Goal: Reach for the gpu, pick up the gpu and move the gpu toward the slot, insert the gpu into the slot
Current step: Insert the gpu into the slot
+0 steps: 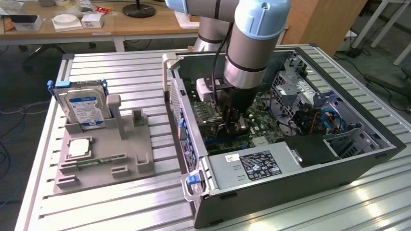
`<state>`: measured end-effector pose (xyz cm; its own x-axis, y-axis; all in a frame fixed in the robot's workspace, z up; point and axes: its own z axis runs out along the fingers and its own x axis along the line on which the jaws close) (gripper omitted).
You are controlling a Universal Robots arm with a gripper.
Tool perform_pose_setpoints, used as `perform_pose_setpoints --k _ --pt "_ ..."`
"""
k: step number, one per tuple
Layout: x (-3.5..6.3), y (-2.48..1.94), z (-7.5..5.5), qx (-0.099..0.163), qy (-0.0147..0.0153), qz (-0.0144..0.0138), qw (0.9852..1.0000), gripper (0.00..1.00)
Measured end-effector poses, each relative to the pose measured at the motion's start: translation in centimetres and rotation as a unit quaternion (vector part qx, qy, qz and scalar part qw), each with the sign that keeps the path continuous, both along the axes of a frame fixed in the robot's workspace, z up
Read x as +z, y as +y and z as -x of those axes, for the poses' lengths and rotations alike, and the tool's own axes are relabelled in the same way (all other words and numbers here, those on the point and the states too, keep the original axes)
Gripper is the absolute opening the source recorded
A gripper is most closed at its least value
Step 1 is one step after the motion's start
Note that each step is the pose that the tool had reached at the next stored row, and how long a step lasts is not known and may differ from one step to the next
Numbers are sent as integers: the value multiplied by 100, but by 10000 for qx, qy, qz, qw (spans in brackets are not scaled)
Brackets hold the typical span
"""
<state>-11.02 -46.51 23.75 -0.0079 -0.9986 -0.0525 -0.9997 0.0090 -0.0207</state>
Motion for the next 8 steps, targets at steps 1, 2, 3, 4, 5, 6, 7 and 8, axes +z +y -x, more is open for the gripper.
perform_pose_setpoints --k 1,2,3,4,5,6,7,8 --pt "-7 0 0 0 0 1 10000 27" --pt "-12 -1 0 0 0 0 10000 27" --pt "-17 0 0 0 0 -1 10000 27" --pt "-20 0 0 0 0 0 10000 27" --pt "-25 0 0 1 0 0 10000 27" --pt "-27 0 0 0 0 -1 10000 27" --pt "-29 0 0 1 0 0 10000 27" --pt "-29 0 0 0 0 0 10000 27"
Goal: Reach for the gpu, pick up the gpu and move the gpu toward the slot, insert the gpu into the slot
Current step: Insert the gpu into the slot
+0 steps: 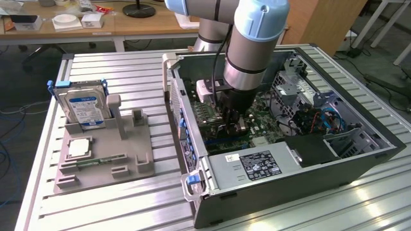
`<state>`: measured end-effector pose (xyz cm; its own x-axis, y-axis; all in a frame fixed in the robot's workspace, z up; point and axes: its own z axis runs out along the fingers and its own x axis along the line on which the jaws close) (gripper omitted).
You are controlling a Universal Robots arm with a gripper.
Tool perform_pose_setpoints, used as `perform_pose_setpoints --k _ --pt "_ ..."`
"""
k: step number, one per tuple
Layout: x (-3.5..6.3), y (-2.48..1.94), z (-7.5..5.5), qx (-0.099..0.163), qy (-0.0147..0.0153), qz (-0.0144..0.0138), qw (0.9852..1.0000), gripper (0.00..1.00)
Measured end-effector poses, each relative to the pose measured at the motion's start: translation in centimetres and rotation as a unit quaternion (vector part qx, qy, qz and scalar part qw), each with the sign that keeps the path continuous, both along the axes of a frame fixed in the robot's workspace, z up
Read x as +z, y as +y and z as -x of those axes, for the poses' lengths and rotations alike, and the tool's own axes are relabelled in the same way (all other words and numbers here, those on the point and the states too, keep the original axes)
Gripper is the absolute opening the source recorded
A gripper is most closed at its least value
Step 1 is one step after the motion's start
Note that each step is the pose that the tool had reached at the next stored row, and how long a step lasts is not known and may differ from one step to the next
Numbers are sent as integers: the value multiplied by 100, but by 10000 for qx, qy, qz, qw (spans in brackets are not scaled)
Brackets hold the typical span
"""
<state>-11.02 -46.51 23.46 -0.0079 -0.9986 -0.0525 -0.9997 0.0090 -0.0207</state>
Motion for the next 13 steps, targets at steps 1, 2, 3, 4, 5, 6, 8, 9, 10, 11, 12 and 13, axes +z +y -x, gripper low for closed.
perform_pose_setpoints --k 1,2,3,4,5,6,8,9,10,11,12,13 --pt "-1 0 0 0 0 0 10000 27" --pt "-1 0 0 0 0 -1 10000 27" --pt "-1 0 0 0 0 -1 10000 27" --pt "-1 0 0 0 0 -1 10000 27" --pt "-1 1 0 0 0 -1 10000 27" --pt "-1 0 0 0 -1 -1 10000 27" --pt "-1 0 0 0 -1 -1 10000 27" --pt "-1 1 0 1 -1 -1 10000 27" --pt "-1 1 1 2 -1 -1 10000 27" --pt "-2 1 2 3 -1 -1 10000 27" --pt "-2 1 3 3 -1 -2 10000 27" --pt "-1 1 4 3 -1 -1 10000 27"
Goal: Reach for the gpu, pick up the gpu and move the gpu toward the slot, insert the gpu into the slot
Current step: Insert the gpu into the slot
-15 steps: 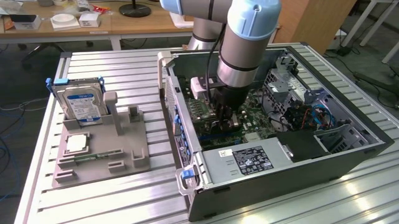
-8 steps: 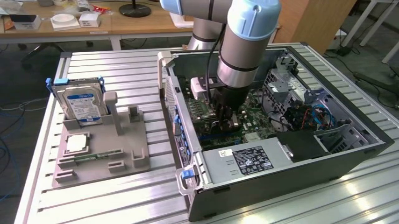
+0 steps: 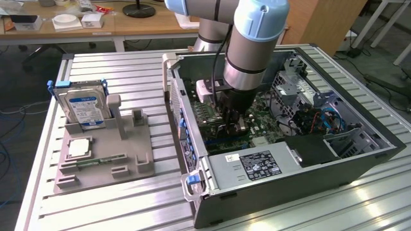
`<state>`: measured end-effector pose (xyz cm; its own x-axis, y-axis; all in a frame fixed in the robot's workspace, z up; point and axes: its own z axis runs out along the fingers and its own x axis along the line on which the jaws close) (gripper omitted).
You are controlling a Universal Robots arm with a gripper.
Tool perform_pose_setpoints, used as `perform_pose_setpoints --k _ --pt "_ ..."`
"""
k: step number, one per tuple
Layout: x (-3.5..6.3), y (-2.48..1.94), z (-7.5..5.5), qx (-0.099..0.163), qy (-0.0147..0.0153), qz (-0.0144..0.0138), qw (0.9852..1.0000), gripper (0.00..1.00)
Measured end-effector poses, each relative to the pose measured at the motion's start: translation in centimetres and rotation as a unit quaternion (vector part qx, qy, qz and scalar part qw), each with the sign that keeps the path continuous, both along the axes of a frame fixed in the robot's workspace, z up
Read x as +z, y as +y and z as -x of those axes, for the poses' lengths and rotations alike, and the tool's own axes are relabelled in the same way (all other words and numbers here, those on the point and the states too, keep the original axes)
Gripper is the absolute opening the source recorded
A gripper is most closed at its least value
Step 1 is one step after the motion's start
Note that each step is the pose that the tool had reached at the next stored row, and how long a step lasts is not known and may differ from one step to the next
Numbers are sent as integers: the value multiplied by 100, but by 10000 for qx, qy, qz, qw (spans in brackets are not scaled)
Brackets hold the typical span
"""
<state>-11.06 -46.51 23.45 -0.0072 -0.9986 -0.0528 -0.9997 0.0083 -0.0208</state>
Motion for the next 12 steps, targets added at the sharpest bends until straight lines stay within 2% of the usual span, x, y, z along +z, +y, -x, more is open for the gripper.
perform_pose_setpoints --k 12 --pt "-1 1 17 4 -2 0 10000 27"
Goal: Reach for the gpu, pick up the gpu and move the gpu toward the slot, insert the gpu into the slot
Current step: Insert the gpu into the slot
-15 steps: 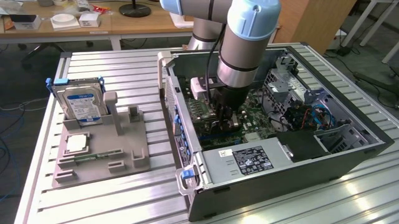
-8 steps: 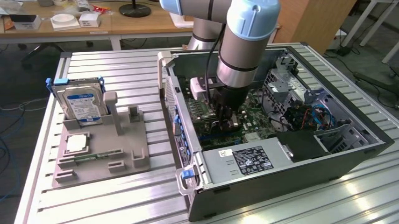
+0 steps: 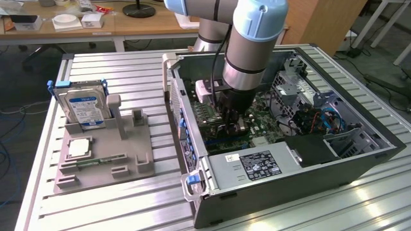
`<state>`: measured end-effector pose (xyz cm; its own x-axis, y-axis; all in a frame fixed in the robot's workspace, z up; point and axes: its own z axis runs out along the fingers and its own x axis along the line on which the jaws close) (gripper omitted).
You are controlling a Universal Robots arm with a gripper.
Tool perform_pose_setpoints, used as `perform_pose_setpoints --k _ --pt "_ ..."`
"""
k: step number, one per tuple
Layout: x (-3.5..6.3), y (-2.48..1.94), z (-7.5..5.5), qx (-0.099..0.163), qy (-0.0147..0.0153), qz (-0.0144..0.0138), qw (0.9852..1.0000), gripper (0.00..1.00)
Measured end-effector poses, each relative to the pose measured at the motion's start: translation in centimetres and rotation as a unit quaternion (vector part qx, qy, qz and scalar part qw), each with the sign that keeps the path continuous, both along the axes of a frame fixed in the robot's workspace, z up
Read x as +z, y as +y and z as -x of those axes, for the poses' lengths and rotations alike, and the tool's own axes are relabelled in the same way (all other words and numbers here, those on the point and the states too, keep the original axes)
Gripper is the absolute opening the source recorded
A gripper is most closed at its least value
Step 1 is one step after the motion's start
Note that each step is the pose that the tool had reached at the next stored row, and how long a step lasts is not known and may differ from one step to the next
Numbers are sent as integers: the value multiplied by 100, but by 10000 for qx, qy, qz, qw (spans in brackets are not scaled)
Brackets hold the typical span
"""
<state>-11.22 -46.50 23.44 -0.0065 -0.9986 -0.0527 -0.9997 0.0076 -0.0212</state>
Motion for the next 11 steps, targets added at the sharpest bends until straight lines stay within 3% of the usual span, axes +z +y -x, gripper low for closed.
perform_pose_setpoints --k 11 --pt "-10 -1 2 -1 2 2 10000 27"
